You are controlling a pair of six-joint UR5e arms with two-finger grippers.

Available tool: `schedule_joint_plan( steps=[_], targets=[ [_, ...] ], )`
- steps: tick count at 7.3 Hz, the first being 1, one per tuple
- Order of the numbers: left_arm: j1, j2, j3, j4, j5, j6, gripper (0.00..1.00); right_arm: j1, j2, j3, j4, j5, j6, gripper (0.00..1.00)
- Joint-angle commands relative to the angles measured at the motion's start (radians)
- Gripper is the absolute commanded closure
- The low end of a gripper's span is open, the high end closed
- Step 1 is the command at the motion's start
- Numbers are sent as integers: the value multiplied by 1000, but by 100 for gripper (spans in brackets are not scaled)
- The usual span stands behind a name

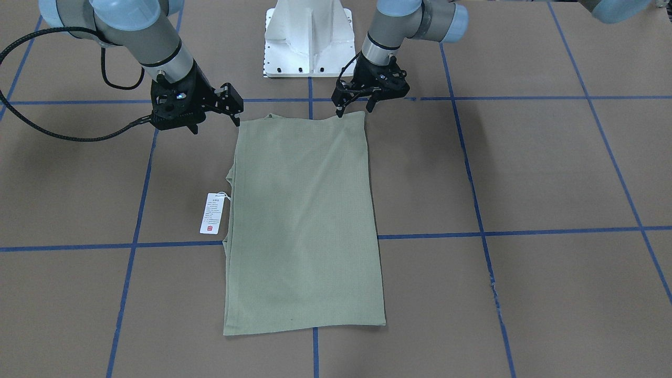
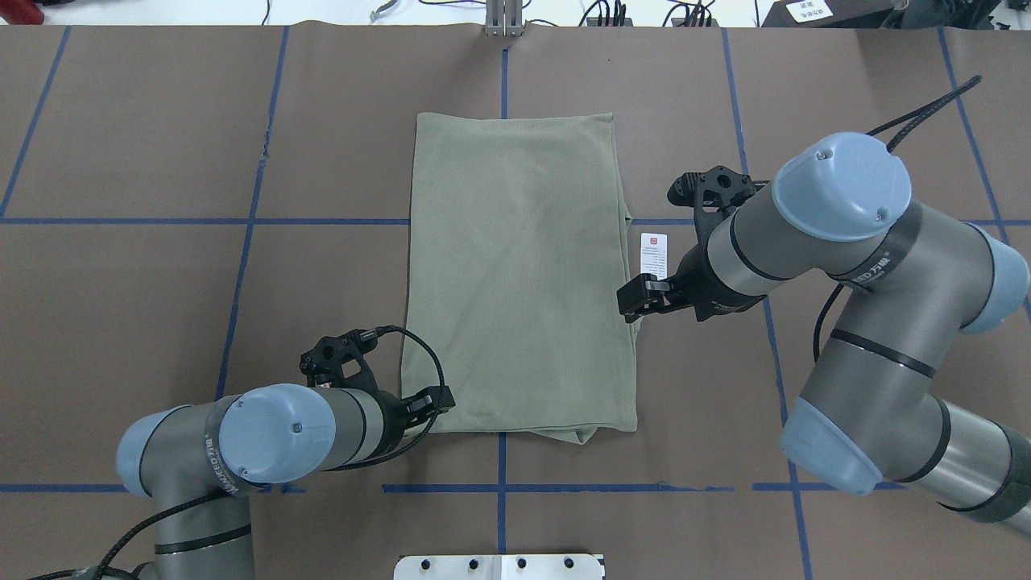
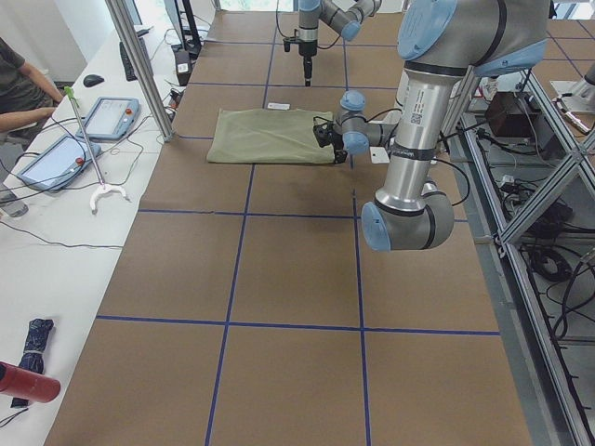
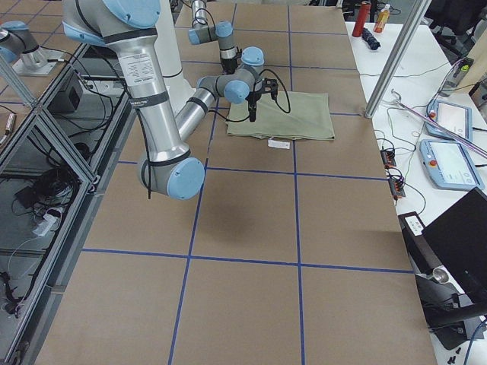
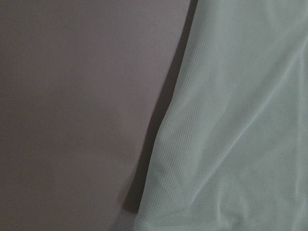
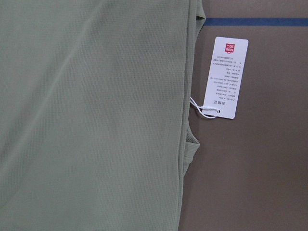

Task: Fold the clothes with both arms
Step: 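Bring both grippers to the shirt's edge nearest the robot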

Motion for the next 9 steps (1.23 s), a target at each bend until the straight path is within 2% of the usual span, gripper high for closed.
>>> schedule_joint_plan(
  steps=[1,3,4,6,8,9],
  targets=[
    [-1,-7,9,13,0,0,8,-2,-1,-4,1,-2,-1,0],
    [-1,-39,49,13,0,0,14,-5,-3,-7,1,-3,-3,0],
    [-1,-39,49,13,0,0,21,-7,-3,-7,1,-3,-3,0],
    [-3,-39,44,17,0,-3,47,-7,-6,-7,1,-5,-3,0],
    [-12,-34,35,19,0,0,62,-16,-6,-7,1,-5,0,0],
    [-12,-33,32,19,-2,2,77,-25,-4,-7,1,-12,2,0]
  ],
)
